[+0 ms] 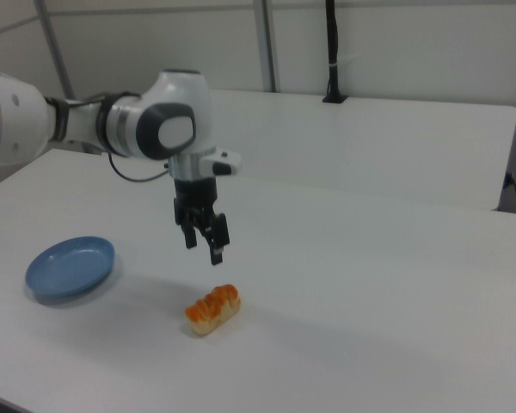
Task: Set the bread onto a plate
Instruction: 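Move the open gripper over the orange-topped bread roll and lower it, then close the gripper on the bread roll and lift it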
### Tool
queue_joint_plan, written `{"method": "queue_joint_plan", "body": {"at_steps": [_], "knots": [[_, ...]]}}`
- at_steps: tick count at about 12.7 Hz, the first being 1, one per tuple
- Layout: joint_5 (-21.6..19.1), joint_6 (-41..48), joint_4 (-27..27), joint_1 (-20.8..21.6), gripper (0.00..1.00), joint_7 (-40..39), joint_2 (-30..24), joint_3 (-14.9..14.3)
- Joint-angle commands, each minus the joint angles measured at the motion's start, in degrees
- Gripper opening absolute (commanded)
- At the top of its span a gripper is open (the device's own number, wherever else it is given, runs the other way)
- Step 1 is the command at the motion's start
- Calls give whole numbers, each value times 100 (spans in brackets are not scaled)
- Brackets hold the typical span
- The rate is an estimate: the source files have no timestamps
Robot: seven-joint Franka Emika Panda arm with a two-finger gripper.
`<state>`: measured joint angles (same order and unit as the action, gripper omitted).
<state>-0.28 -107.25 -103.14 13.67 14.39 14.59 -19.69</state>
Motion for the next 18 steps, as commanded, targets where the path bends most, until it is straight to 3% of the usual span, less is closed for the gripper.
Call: {"method": "queue_joint_plan", "body": {"at_steps": [1, 5, 9, 11, 12, 15, 18], "knots": [[-8, -602, -540, 92, 100, 240, 219, -61], [256, -1077, -997, 39, 100, 240, 342, -96], [256, -991, -997, 21, 59, -145, 378, -220], [256, -859, -963, 12, 31, -383, 352, -290], [256, -780, -945, 21, 22, -419, 326, -299], [256, -447, -884, 13, 13, -541, 89, -308], [186, 360, -411, 56, 12, -700, -149, -492]]}}
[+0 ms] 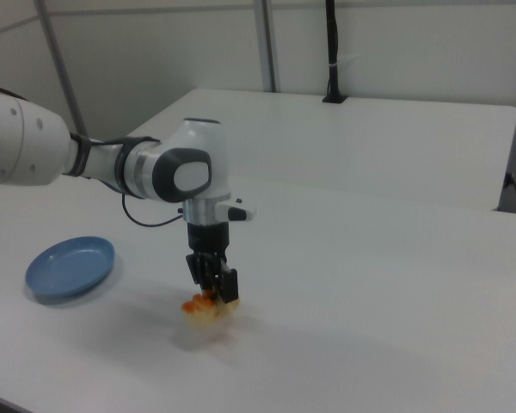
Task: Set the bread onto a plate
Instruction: 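Close the gripper on the bread roll and lift it, then carry the held bread roll over to the light-blue plate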
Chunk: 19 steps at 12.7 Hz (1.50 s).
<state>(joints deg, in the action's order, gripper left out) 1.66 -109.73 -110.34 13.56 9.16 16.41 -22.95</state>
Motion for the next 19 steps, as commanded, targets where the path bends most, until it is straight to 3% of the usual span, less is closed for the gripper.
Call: {"method": "queue_joint_plan", "body": {"at_steps": [1, 5, 11, 16, 19], "knots": [[-16, 802, 572, 77, 13, -161, -366, -200], [-866, 1515, 1715, 260, 14, 49, -402, -227], [-1659, 1481, 1867, 1235, 18, 919, -384, -148], [-1695, 1007, 1885, 2324, 20, 1683, -166, -139], [-1704, 744, 1876, 2747, 21, 2010, 116, -139]]}}
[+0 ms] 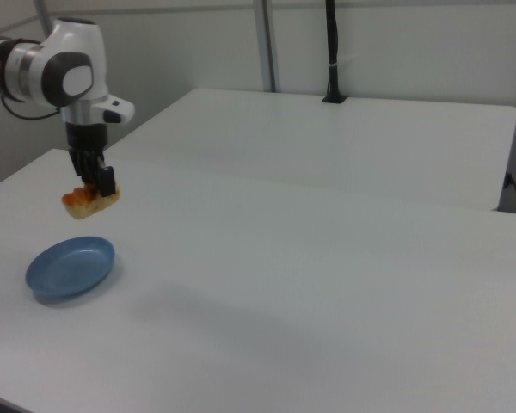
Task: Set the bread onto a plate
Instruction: 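Carry the held bread roll over to the light-blue plate, then lower the bread roll onto the plate and open the gripper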
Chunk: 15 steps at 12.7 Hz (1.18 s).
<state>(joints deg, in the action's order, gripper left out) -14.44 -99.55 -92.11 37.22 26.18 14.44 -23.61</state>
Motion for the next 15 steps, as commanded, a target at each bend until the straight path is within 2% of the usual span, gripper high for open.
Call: {"method": "queue_joint_plan", "body": {"at_steps": [1, 6, 7, 8, 9, 10, 12, 15], "knots": [[-94, -380, 44, 539, 21, 404, 532, -74], [-94, -592, -87, 1076, 24, 607, 1262, -74], [-94, -670, -157, 1112, 33, 607, 1315, -65], [-85, -706, -202, 1121, 54, 642, 1325, -56], [-85, -706, -237, 1199, 94, 782, 1360, -30], [-41, -698, -237, 1226, 100, 844, 1360, -21], [-23, -628, -211, 1235, 100, 862, 1334, -30], [3, -147, -150, 1139, 100, 801, 887, -117]]}}
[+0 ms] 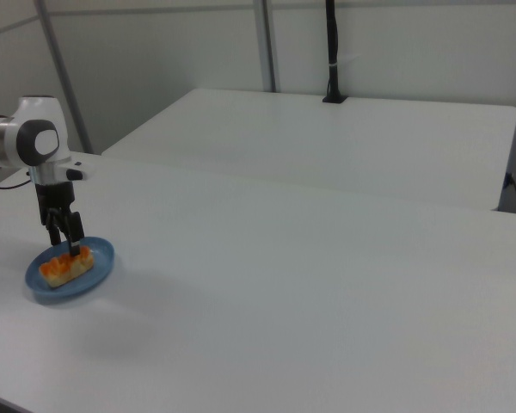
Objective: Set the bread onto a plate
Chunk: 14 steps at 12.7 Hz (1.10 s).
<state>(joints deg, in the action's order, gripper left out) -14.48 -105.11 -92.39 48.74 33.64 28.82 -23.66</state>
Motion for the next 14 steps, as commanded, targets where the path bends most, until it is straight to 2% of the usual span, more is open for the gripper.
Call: {"method": "queue_joint_plan", "body": {"at_steps": [1, 3, 5, 7, 8, 11, 12, 14], "knots": [[67, 691, -61, -135, 100, 11, -840, -113], [295, 1271, 54, -390, 100, -286, -1376, -130], [445, 1466, 72, -610, 100, -655, -1772, -218], [656, 1581, 72, -908, 100, -1435, -2221, -419], [727, 1581, 72, -1075, 100, -1709, -2327, -455], [929, 1494, 72, -1996, 100, -3088, -2416, -456], [938, 1493, 150, -2304, 100, -3387, -2416, -455], [938, 1493, 230, -2622, 100, -3653, -2416, -412]]}}
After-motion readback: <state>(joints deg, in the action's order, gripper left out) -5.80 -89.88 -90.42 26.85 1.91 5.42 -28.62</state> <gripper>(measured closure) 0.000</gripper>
